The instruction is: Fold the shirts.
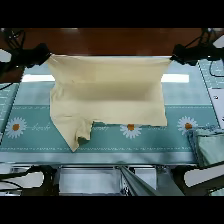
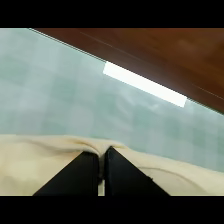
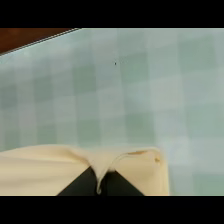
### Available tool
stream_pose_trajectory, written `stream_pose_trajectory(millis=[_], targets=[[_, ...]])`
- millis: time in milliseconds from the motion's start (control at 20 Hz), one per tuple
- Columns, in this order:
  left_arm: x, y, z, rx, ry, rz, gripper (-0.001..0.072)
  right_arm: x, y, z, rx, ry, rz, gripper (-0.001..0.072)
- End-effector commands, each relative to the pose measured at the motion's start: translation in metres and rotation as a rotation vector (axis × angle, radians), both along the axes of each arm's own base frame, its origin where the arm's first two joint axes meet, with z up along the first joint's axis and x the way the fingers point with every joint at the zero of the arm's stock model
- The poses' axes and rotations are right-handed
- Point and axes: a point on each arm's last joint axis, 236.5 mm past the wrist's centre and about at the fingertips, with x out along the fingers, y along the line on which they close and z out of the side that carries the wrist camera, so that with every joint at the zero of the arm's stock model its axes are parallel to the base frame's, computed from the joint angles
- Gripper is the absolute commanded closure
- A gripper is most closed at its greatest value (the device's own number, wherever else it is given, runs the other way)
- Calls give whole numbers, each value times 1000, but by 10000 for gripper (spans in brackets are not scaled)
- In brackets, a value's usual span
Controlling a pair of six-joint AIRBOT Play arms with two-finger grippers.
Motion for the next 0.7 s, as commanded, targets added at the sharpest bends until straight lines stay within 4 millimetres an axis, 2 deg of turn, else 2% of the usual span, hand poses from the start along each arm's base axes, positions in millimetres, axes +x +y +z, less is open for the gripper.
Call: stream_pose_trajectory(millis=[0, 100, 200, 300, 450, 600, 650], targets=[[8, -11, -42, -90, 84, 4, 685, 20, 15, -36, 91, 71, 2, 687], [-6, -13, -46, -108, 142, -32, 685, 5, 17, -34, 81, 108, 63, 687], [-28, -8, -40, -47, 178, -160, 685, -26, 13, -30, 27, 158, 200, 687], [-55, -3, -48, -56, 264, -247, 684, -55, 5, -34, 23, 261, 247, 687], [-80, -5, -91, -47, 400, -317, 684, -83, 6, -66, -11, 386, 282, 687], [-93, -15, -134, -87, 511, -349, 684, -102, 11, -113, -29, 487, 263, 687], [-97, -18, -145, -105, 543, -357, 677, -103, 16, -122, -8, 501, 262, 679]])
